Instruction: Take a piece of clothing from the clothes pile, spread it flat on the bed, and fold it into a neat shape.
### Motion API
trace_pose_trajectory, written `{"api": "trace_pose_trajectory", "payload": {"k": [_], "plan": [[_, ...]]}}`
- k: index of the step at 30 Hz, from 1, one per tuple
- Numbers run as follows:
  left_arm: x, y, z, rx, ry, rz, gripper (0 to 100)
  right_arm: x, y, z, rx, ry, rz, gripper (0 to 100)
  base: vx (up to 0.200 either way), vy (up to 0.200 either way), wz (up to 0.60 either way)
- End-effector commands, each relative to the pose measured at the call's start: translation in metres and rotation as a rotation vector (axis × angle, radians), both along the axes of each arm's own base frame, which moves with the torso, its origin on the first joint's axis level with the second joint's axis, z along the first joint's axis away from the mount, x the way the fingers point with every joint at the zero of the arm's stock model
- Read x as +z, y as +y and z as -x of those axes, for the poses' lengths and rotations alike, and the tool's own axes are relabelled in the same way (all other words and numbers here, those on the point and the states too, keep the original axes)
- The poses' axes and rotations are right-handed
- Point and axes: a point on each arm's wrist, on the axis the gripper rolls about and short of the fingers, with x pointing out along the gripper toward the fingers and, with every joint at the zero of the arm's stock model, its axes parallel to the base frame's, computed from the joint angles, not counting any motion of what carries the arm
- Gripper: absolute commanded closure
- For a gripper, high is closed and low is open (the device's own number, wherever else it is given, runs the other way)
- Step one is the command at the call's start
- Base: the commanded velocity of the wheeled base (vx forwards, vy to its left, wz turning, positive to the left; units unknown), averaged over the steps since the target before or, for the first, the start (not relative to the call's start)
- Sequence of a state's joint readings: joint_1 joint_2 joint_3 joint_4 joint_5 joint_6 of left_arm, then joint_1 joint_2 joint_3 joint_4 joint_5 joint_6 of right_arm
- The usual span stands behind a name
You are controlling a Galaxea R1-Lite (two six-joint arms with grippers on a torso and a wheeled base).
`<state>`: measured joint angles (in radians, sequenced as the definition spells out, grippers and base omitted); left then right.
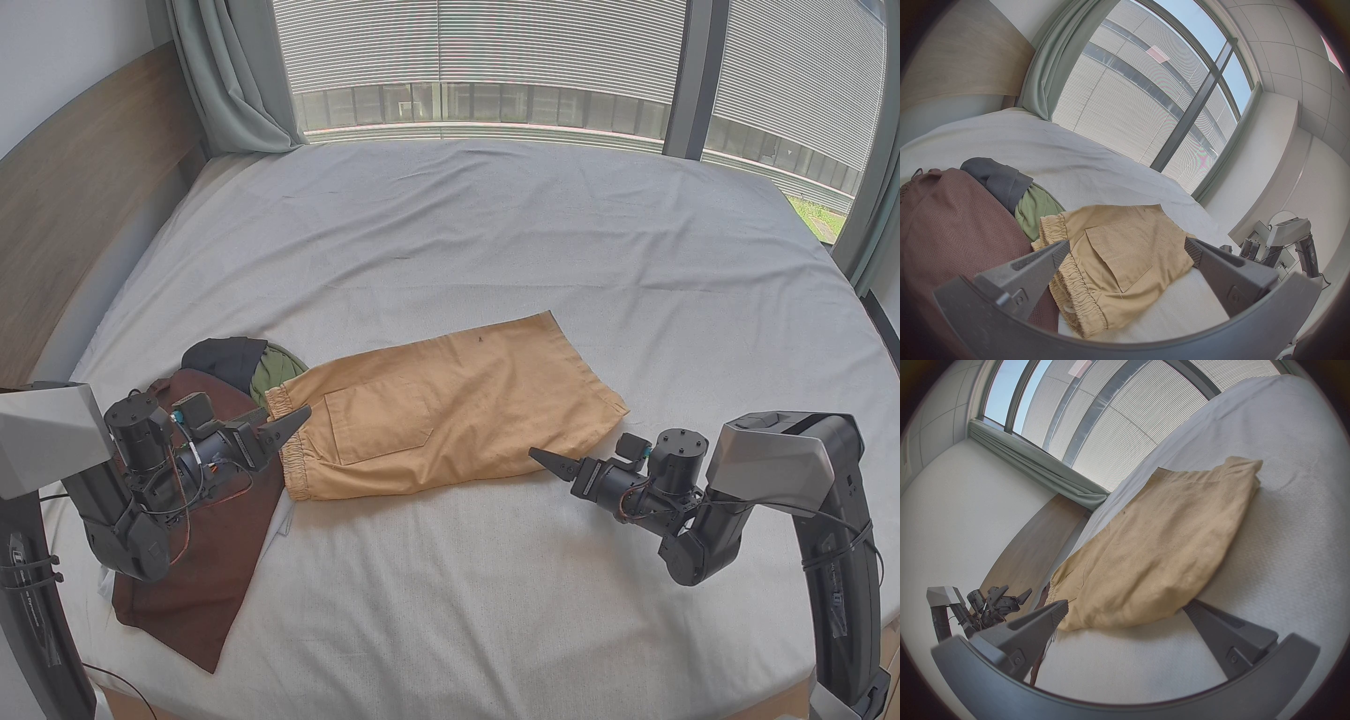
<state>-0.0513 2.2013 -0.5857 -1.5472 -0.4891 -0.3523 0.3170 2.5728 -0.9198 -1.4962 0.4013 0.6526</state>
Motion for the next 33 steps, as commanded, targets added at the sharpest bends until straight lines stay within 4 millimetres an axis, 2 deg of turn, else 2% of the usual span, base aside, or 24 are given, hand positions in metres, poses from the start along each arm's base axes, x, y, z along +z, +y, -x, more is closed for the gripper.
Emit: {"api": "trace_pose_trajectory", "payload": {"k": [1, 7, 13, 26, 27, 33], "plan": [[0.000, 0.000, 0.000, -0.001, -0.001, 0.000, 0, -0.013, 0.010, -0.007, -0.006, 0.003, -0.013, 0, 0.000, 0.000, 0.00], [0.002, 0.001, 0.000, 0.002, -0.005, 0.003, 0, -0.022, 0.021, -0.018, -0.018, -0.029, -0.035, 0, 0.000, 0.000, 0.00], [0.001, 0.000, 0.000, -0.001, -0.002, 0.003, 0, -0.019, 0.034, -0.022, -0.028, -0.034, -0.101, 0, 0.000, 0.000, 0.00], [0.001, -0.001, 0.000, -0.002, -0.001, 0.005, 0, -0.026, 0.035, -0.024, -0.045, -0.040, -0.101, 0, 0.000, 0.000, 0.00], [0.001, -0.001, 0.000, -0.002, -0.001, 0.005, 0, -0.026, 0.035, -0.024, -0.045, -0.040, -0.101, 100, 0.000, 0.000, 0.00], [0.000, -0.002, 0.000, -0.005, 0.000, 0.004, 0, -0.026, 0.035, -0.024, -0.046, -0.039, -0.100, 100, 0.000, 0.000, 0.00]]}}
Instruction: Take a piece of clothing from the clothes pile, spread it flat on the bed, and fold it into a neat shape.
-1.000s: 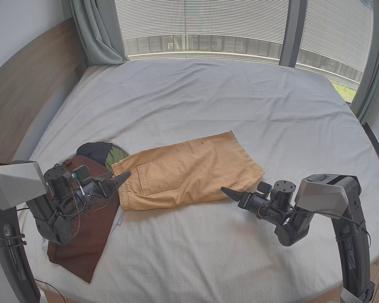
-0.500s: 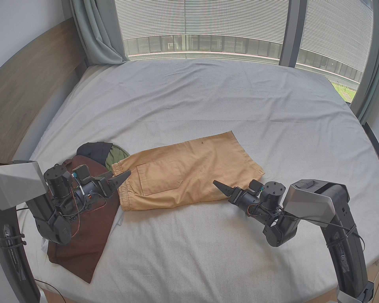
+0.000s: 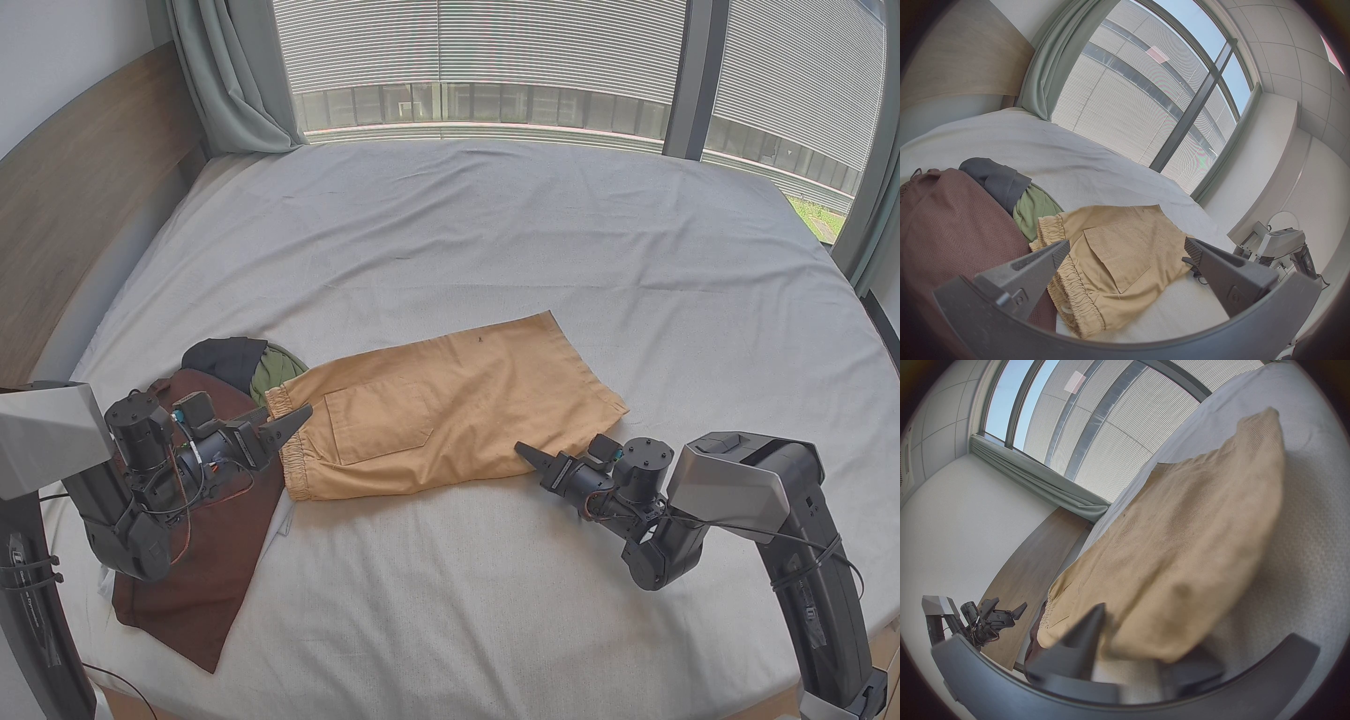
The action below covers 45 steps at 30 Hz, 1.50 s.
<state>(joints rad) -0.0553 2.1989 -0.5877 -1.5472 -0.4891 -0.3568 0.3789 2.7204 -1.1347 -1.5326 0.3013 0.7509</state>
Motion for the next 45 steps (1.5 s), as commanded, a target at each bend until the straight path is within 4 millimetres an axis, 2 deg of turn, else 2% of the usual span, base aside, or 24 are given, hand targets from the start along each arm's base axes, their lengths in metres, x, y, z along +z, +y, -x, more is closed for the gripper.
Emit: {"api": "trace_pose_trajectory", "payload": {"k": [1, 11, 23, 28, 33, 45], "plan": [[-0.001, -0.001, 0.000, -0.002, 0.002, 0.000, 0, -0.002, -0.001, 0.000, -0.001, -0.001, 0.000, 100, 0.000, 0.000, 0.00], [-0.002, -0.001, 0.000, -0.003, 0.007, 0.000, 0, -0.001, -0.008, 0.003, -0.011, 0.016, 0.011, 100, 0.000, 0.000, 0.00], [-0.004, 0.000, -0.003, -0.012, 0.010, 0.009, 0, 0.023, -0.013, 0.026, -0.001, 0.043, 0.052, 100, 0.000, 0.000, 0.00], [-0.011, -0.002, -0.006, -0.015, 0.022, 0.003, 0, 0.022, -0.016, 0.044, 0.012, 0.077, 0.094, 100, 0.000, 0.000, 0.00], [-0.012, -0.006, -0.006, -0.026, 0.025, 0.002, 0, 0.009, -0.026, 0.066, 0.019, 0.142, 0.171, 100, 0.000, 0.000, 0.00], [-0.013, -0.009, -0.005, -0.037, 0.029, 0.001, 0, 0.020, -0.042, 0.112, 0.037, 0.232, 0.254, 100, 0.000, 0.000, 0.00]]}}
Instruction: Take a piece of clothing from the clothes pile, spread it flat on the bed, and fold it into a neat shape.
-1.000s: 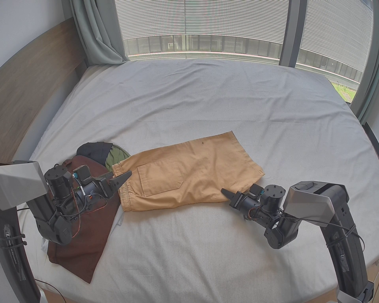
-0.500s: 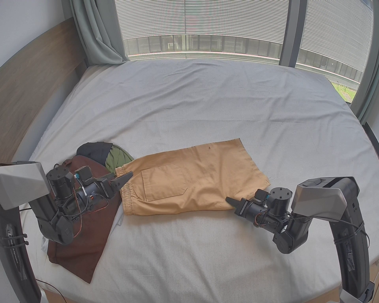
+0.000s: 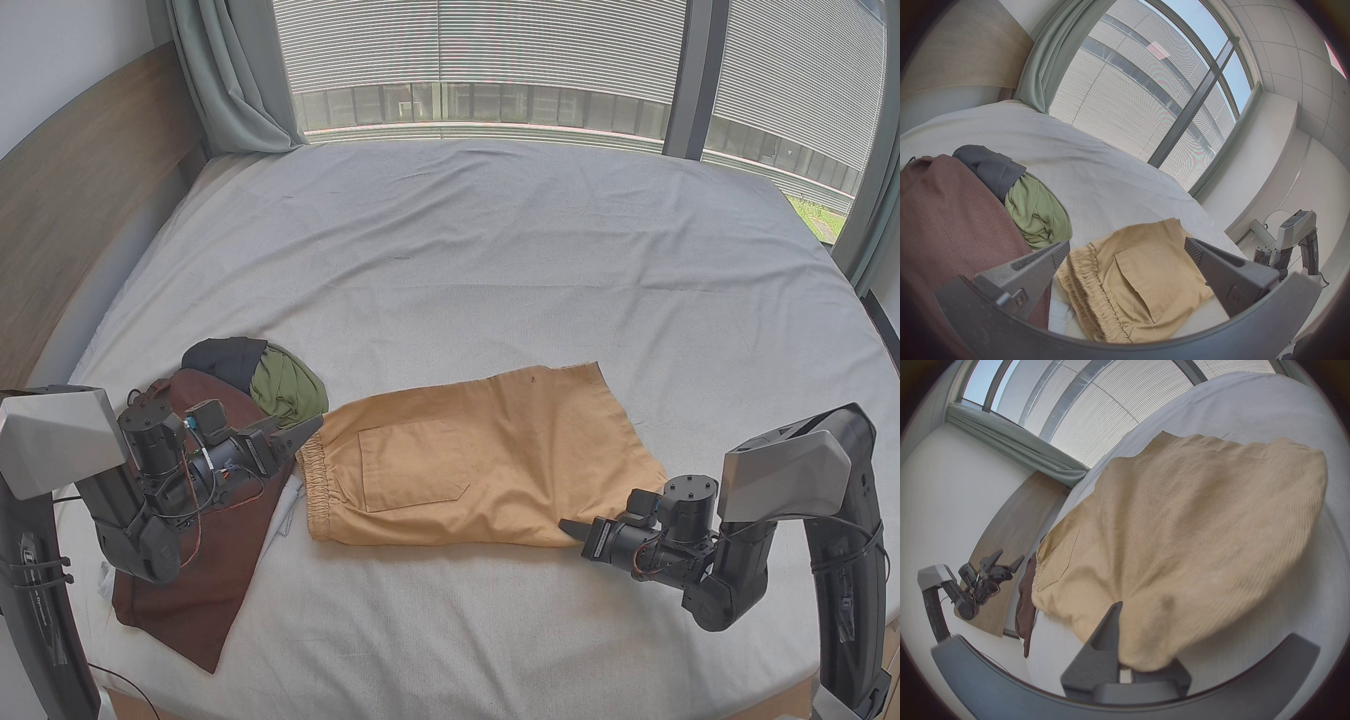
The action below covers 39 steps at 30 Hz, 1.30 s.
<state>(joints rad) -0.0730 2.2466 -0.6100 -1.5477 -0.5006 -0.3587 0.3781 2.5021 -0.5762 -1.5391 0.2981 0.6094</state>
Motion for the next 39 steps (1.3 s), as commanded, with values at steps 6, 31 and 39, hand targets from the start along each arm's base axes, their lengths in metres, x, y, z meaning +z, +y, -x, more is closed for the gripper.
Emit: {"api": "trace_pose_trajectory", "payload": {"k": [6, 31, 39], "plan": [[0.001, -0.004, 0.000, -0.014, -0.003, 0.001, 0, 0.008, -0.009, 0.024, 0.027, 0.017, 0.072, 100, 0.000, 0.000, 0.00], [-0.003, -0.009, 0.006, -0.080, 0.020, 0.001, 0, 0.025, -0.016, 0.046, 0.046, 0.039, 0.076, 0, 0.000, 0.000, 0.00], [0.000, -0.006, 0.008, -0.119, 0.014, 0.008, 0, 0.047, -0.023, 0.074, 0.184, 0.031, 0.062, 0, 0.000, 0.000, 0.00]]}}
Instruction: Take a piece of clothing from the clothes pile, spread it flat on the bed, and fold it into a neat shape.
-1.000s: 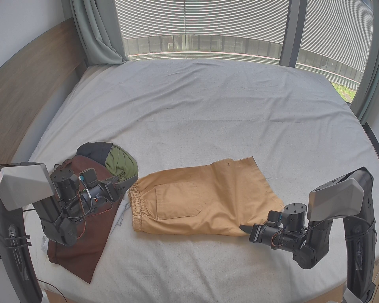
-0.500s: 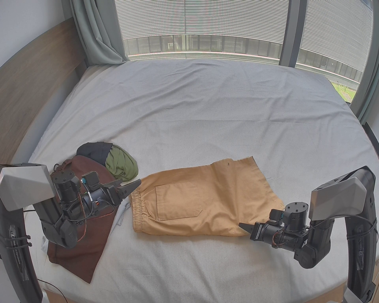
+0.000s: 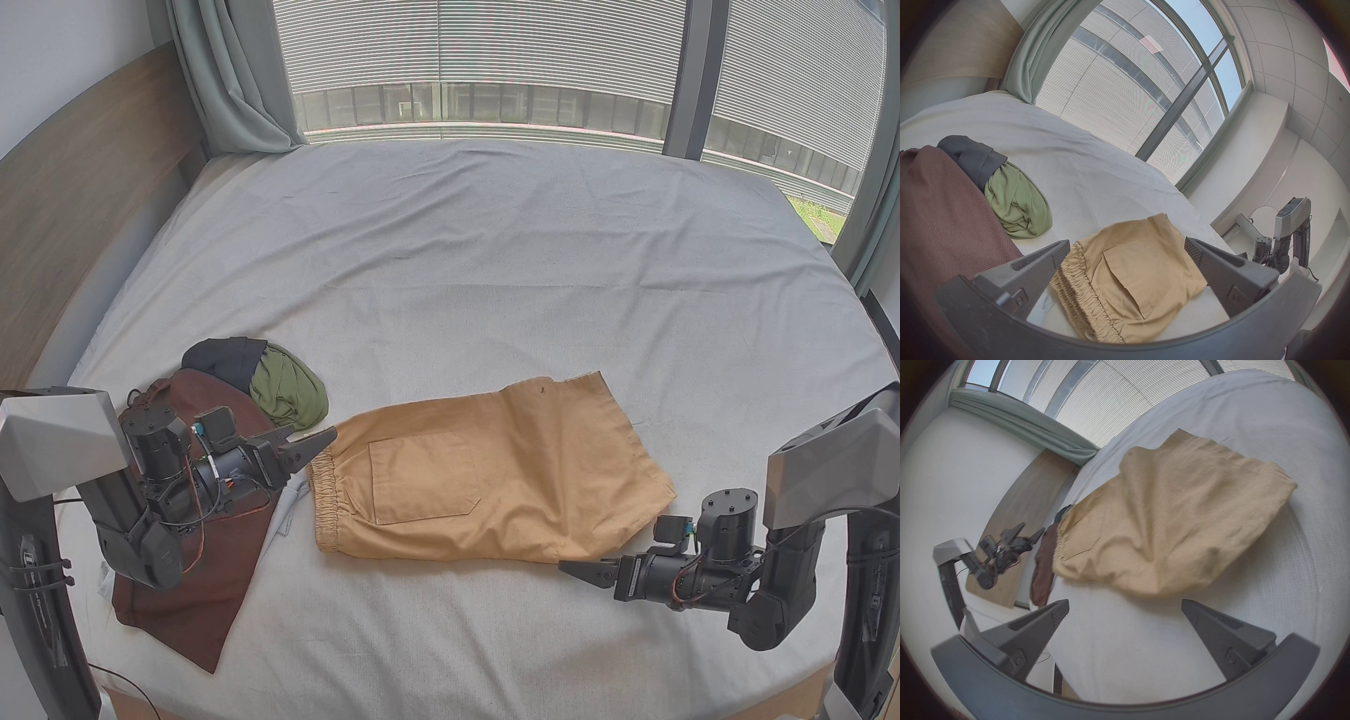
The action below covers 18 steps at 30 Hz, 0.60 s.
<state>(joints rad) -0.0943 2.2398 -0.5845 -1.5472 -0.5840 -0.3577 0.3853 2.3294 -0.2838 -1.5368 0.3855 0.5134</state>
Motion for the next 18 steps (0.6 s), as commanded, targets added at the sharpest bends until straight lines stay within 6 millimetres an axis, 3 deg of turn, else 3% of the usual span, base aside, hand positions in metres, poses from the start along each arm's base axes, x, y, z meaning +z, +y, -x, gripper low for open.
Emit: {"api": "trace_pose_trajectory", "payload": {"k": [1, 6, 18], "plan": [[0.002, 0.002, 0.000, -0.018, -0.005, 0.003, 0, 0.023, -0.005, 0.017, 0.079, -0.036, -0.023, 0, 0.000, 0.000, 0.00], [0.005, 0.004, -0.001, -0.015, -0.019, 0.002, 0, 0.049, -0.012, 0.031, 0.175, -0.080, -0.096, 0, 0.000, 0.000, 0.00], [0.007, 0.004, 0.002, -0.037, -0.033, -0.013, 0, 0.072, -0.012, 0.029, 0.183, -0.177, -0.133, 0, 0.000, 0.000, 0.00]]}}
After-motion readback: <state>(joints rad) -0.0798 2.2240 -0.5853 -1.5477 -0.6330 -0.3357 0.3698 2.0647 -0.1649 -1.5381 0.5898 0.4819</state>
